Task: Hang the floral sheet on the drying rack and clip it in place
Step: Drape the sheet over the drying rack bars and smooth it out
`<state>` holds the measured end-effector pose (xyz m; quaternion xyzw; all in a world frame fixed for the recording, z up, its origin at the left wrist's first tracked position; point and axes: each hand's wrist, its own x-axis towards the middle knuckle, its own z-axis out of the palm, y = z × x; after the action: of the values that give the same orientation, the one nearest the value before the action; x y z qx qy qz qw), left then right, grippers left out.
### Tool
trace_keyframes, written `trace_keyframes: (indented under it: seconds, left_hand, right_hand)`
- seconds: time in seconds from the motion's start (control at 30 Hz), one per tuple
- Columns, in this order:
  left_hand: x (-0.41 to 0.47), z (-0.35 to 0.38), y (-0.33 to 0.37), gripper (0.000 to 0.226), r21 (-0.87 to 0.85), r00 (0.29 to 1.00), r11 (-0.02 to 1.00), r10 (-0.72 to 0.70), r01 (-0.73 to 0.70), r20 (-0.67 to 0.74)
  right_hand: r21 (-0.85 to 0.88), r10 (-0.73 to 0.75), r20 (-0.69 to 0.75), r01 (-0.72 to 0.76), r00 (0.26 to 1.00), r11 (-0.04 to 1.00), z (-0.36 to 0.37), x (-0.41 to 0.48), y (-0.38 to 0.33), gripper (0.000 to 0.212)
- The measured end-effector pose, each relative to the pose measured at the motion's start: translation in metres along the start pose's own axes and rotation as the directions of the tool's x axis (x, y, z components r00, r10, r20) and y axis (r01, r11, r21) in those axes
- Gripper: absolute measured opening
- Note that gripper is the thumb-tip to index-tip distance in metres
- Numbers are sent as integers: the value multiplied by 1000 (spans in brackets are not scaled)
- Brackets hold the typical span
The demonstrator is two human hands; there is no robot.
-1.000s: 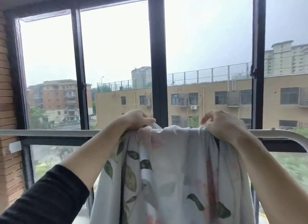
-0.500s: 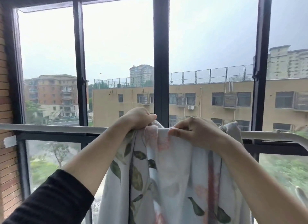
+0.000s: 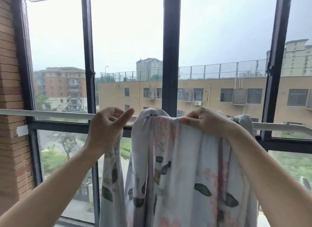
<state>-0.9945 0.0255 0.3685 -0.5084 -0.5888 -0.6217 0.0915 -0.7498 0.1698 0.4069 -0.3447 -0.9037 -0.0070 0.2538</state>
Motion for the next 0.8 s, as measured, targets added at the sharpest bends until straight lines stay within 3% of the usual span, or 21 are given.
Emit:
trace_keyframes:
  seconds: [0.17, 0.3, 0.43, 0.63, 0.73, 0.8]
  left_hand:
    - [-45, -15, -32, 64, 7, 989, 990, -138, 138, 58]
    - [-74, 1, -46, 80, 21, 948, 970, -243, 244, 206]
    - [-92, 30, -46, 50, 26, 890, 951, -297, 307, 346]
    - [-114, 53, -72, 51, 76, 728, 875, -444, 479, 522]
    - [-114, 51, -65, 30, 46, 672, 834, -475, 550, 568]
    - [-110, 43, -58, 37, 8, 660, 809, -484, 587, 575]
  right_hand:
    - [66, -26, -13, 27, 1000, 997, 3, 3, 6, 72]
    - [39, -21, -20, 22, 1000, 999, 2, 2, 5, 51]
    - [41, -29, -16, 30, 999, 999, 1, 1, 6, 50]
    - [56, -64, 5, 64, 998, 996, -1, -2, 7, 39]
    - [60, -51, 8, 50, 999, 997, -3, -2, 8, 37]
    - [61, -46, 10, 45, 999, 997, -2, 0, 9, 38]
